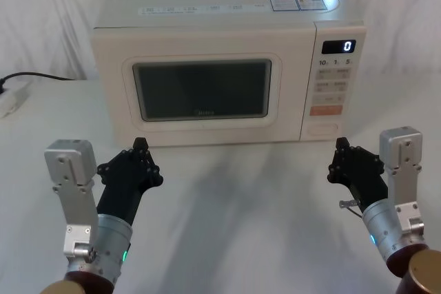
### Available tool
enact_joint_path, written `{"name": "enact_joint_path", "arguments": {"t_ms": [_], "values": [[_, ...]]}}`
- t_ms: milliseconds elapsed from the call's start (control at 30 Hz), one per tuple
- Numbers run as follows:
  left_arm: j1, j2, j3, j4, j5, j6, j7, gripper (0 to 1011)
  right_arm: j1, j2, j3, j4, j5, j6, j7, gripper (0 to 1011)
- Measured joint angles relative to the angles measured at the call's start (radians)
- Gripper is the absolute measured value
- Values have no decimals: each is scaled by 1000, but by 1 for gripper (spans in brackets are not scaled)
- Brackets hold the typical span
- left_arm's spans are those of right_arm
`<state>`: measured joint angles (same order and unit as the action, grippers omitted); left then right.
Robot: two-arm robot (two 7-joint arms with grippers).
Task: Press the button to open the microwave door with one hand; close the microwave door with the other hand.
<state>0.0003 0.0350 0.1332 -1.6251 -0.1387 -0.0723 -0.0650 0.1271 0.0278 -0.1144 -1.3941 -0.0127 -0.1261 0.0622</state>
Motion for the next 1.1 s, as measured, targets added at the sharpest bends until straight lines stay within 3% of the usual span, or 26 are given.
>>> {"name": "enact_joint_path", "arguments": {"t_ms": [1000,1100], "values": [[-1,2,2,1,-5,1,-2,0,0,0,0,0,0,0,0,0],[-1,2,2,1,-5,1,-3,0,0,0,0,0,0,0,0,74]]}}
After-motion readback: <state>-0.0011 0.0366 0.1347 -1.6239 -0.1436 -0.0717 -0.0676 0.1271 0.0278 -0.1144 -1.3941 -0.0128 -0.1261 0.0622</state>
